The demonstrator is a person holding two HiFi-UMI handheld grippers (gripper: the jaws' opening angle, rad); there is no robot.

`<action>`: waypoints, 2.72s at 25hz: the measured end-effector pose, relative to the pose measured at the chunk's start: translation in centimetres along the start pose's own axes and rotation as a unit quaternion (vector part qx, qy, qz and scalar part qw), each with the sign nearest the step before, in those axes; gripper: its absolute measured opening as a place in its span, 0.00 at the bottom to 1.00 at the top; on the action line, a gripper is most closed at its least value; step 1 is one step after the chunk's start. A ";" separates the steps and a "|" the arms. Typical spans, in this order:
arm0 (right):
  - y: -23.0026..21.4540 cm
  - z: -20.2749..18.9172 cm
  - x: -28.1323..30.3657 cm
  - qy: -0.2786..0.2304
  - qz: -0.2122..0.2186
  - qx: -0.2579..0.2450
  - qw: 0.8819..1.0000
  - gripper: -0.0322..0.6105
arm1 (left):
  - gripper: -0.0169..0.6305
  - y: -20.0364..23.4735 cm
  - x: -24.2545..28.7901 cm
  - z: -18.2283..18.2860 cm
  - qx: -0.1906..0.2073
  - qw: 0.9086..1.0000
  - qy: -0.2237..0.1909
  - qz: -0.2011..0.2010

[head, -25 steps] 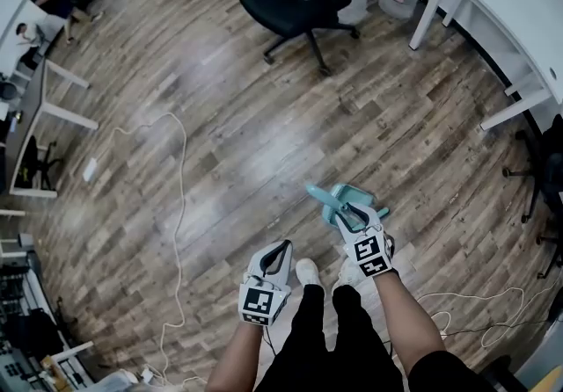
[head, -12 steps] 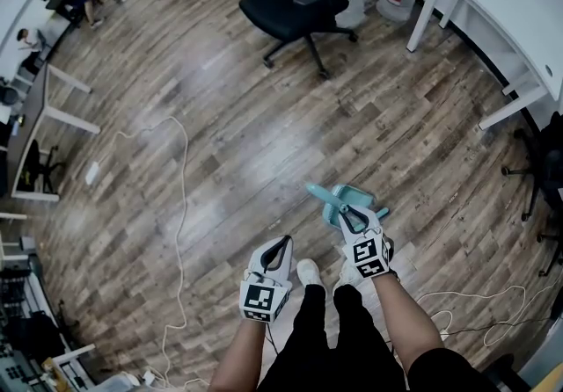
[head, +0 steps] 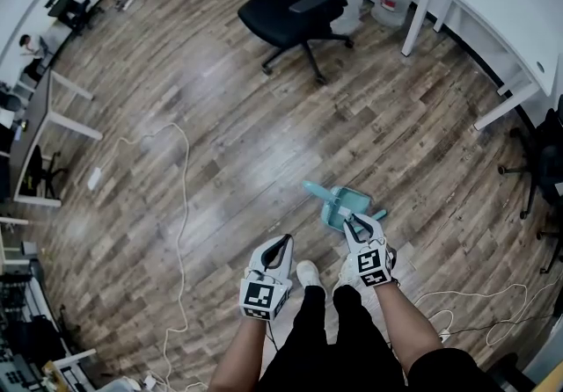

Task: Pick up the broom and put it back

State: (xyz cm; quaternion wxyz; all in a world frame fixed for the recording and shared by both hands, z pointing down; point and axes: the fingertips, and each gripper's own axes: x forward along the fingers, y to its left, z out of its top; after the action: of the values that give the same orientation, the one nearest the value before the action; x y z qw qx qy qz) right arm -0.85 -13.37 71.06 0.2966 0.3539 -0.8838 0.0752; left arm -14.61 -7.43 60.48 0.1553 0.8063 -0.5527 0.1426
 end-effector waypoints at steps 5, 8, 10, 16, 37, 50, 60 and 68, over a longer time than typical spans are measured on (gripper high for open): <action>0.5 -1.4 -2.5 -0.003 -0.013 0.001 1.000 0.19 | 0.06 -1.1 0.2 1.2 0.007 1.000 -0.009 -0.013; 0.4 -1.7 -3.6 -0.003 -0.018 0.004 1.000 0.19 | 0.05 -1.7 0.4 1.8 0.016 1.000 -0.009 -0.023; 0.1 -1.9 -4.3 -0.003 -0.023 0.007 1.000 0.19 | 0.06 -1.9 0.3 2.2 0.019 0.999 -0.011 -0.023; -1.6 -1.6 -6.3 -0.015 -0.036 0.022 0.999 0.19 | 0.06 -2.3 0.6 3.9 0.017 1.000 -0.011 -0.022; -6.8 11.7 -16.5 -0.140 -0.095 0.032 0.985 0.19 | 0.05 -5.0 1.6 10.4 0.056 0.994 -0.067 -0.068; -10.3 20.6 -20.2 -0.223 -0.142 0.011 0.964 0.19 | 0.06 -5.9 2.2 15.2 0.073 0.986 -0.119 -0.088; -11.1 26.4 -23.1 -0.284 -0.158 -0.018 0.946 0.19 | 0.05 -4.6 1.9 18.2 0.116 0.979 -0.150 -0.070; -11.1 29.2 -25.8 -0.316 -0.172 -0.023 0.933 0.19 | 0.06 -4.8 1.4 18.9 0.101 0.979 -0.158 -0.080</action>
State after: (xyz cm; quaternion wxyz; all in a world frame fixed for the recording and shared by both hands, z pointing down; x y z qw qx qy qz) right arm 7.68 -16.61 31.60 0.0181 0.4988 -0.8591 -0.1134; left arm -8.53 -14.68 43.33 -0.0048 0.8717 -0.4869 0.0558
